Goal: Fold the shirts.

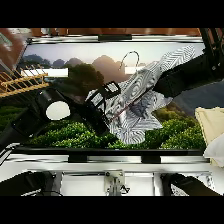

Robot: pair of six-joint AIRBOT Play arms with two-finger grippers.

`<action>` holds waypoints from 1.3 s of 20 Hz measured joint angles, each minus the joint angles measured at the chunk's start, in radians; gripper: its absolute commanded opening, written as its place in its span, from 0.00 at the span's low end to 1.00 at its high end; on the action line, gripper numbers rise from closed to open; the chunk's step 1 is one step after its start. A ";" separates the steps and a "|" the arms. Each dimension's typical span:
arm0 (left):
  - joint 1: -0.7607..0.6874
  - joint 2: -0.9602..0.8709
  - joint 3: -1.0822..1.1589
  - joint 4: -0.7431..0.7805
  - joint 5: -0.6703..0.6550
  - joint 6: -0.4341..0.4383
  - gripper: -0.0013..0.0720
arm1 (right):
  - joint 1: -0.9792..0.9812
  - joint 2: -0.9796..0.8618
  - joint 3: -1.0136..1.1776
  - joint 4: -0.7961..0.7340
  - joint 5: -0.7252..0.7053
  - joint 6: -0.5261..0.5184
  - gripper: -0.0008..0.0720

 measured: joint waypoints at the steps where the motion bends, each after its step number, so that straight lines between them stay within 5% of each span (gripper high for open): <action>1: 0.002 0.000 0.000 -0.004 0.005 -0.005 0.09 | 0.000 0.000 0.000 -0.002 0.002 0.005 0.84; 6: 0.005 0.000 0.000 -0.015 0.010 -0.003 0.09 | 0.000 0.011 0.000 -0.100 -0.013 -0.010 0.84; 12: 0.005 0.000 0.000 -0.015 0.002 0.017 0.09 | -0.115 0.065 0.000 -0.362 -0.201 -0.024 0.83; 13: 0.005 0.000 0.000 -0.015 -0.007 0.022 0.09 | -0.178 0.064 0.001 -0.362 -0.225 -0.025 0.76; 17: 0.005 0.000 0.000 -0.013 -0.066 0.068 0.09 | -0.515 -0.010 0.001 -0.192 -0.261 -0.113 0.76; 21: 0.012 0.000 0.000 0.000 -0.108 0.110 0.09 | -0.718 -0.127 -0.003 0.029 -0.150 -0.447 0.77; 26: 0.066 0.000 0.000 0.006 -0.159 0.138 0.09 | -0.678 -0.183 -0.007 0.207 -0.045 -0.949 0.77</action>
